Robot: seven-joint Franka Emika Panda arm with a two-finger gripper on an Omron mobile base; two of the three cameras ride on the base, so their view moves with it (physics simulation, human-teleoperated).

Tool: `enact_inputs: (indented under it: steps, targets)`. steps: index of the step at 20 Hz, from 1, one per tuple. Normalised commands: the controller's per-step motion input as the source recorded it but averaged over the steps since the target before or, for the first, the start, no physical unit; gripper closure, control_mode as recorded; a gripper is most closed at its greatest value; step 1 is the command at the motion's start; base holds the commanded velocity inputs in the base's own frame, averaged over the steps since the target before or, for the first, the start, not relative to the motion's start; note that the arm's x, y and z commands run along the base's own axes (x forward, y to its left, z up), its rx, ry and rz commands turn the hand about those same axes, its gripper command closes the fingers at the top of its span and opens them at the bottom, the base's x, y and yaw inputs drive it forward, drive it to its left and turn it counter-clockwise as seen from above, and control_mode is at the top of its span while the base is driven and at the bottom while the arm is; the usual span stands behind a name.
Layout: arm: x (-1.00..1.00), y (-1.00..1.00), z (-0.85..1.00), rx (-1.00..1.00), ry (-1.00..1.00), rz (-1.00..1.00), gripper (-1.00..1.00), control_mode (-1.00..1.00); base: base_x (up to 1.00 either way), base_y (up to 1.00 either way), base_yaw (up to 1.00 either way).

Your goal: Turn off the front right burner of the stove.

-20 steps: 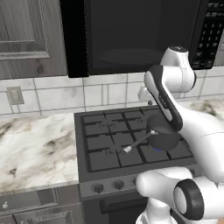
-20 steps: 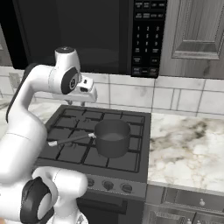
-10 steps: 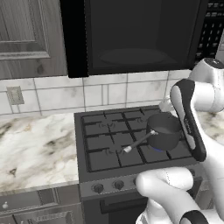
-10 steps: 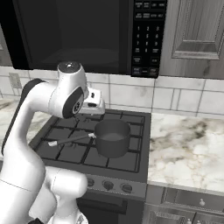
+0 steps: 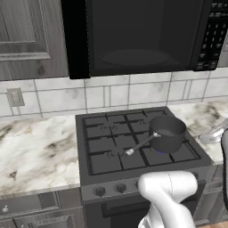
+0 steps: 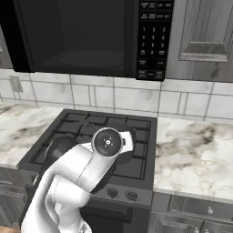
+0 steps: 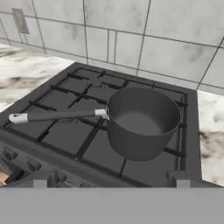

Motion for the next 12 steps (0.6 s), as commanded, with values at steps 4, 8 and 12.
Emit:
enact_inputs:
  steps: [4, 8, 12]
  targets:
    - [-0.49, -0.52, -0.59, 0.00, -0.35, 0.31, -1.00, -1.00, 0.00, 0.00, 0.00]
    - [-0.34, -0.31, -0.66, -0.01, -0.37, 0.28, -1.00, -1.00, 0.00, 0.00, 0.00]
    - [-0.08, -0.14, -0.88, -0.08, -0.29, 0.25, -1.00, -1.00, 0.00, 0.00, 0.00]
